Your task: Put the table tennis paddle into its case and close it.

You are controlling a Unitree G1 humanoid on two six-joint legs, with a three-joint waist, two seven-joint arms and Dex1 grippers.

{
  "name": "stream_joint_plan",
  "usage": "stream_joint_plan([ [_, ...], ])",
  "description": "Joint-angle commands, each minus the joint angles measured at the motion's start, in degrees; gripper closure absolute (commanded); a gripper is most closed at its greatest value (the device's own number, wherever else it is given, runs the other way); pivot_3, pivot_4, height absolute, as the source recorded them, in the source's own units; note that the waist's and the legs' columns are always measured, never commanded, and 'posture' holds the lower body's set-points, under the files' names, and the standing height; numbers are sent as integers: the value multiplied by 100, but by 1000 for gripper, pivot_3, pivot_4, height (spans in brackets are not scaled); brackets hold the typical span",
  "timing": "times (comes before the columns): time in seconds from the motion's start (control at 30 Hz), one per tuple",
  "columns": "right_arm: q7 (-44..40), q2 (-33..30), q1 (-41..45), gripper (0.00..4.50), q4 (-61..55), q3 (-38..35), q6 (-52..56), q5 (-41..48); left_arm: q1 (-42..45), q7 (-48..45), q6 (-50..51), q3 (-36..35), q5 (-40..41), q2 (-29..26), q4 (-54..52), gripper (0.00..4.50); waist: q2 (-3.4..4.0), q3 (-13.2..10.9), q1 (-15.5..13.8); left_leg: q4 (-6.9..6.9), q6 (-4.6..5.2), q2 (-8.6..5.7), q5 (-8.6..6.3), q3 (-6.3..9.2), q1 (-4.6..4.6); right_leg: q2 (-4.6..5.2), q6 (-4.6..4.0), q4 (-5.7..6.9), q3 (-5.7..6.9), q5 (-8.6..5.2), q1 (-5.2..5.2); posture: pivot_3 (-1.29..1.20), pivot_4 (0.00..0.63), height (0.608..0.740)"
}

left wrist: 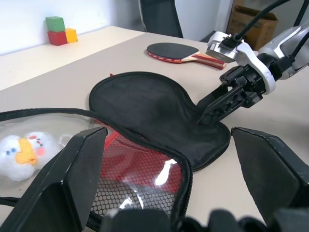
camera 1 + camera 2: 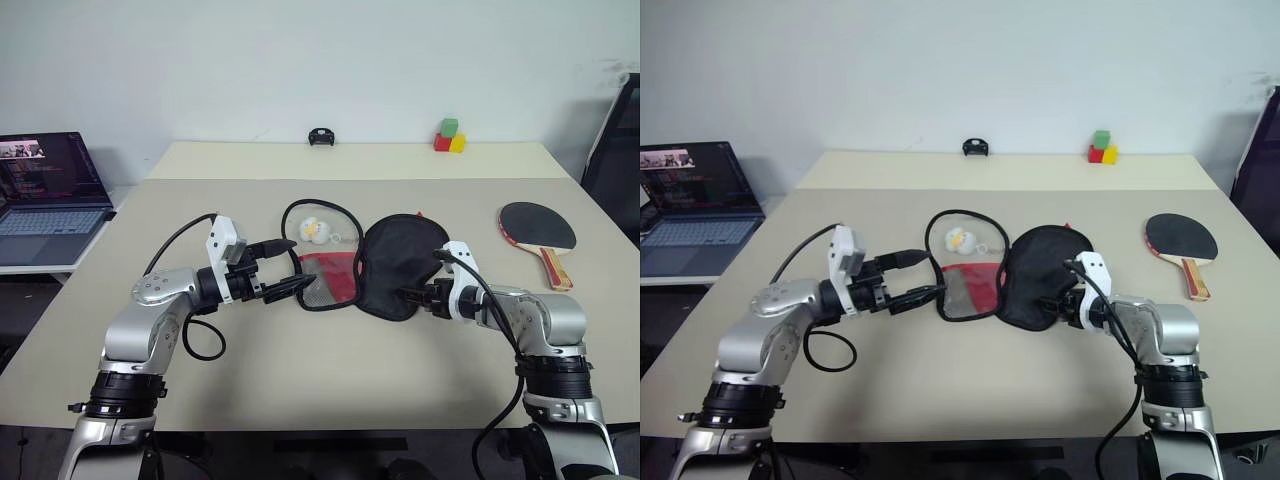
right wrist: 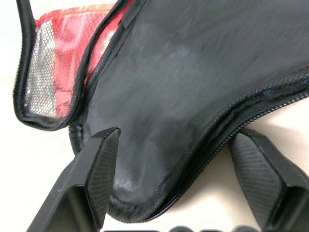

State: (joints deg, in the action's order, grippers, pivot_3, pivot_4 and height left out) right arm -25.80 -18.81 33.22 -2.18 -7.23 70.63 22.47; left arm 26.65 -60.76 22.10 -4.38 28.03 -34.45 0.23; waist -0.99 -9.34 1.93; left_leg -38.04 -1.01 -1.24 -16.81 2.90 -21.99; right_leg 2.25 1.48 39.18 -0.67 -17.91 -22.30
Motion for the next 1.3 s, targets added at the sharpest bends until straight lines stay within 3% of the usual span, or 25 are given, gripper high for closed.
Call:
stream_joint_plan([
  [0.03,-55,-166,179,2362,21,117,-284,-34,71,12,-63,-93,79,-5,-116,0,0,0,-4,0,0,-1,0,0,-1,0,0,-1,0,0,0,0,150,740],
  [0.23,-255,-453,425,4470,391,357,-452,-82,54,44,-58,-103,91,7,-141,0,0,0,-2,0,0,-1,0,0,-1,0,0,-2,0,0,0,0,150,740],
  [0.83,-1225,-1199,1562,4470,2263,1019,-1413,-539,32,61,-19,-94,93,3,-199,0,0,0,1,-1,0,0,0,-3,-2,0,0,-6,-1,0,0,0,150,740],
  [1.3,-1245,-1296,1768,4470,2899,948,-1575,-794,116,51,-24,-63,74,24,-136,0,0,0,-1,0,-1,0,1,-3,-4,1,0,-7,0,0,0,0,150,740],
])
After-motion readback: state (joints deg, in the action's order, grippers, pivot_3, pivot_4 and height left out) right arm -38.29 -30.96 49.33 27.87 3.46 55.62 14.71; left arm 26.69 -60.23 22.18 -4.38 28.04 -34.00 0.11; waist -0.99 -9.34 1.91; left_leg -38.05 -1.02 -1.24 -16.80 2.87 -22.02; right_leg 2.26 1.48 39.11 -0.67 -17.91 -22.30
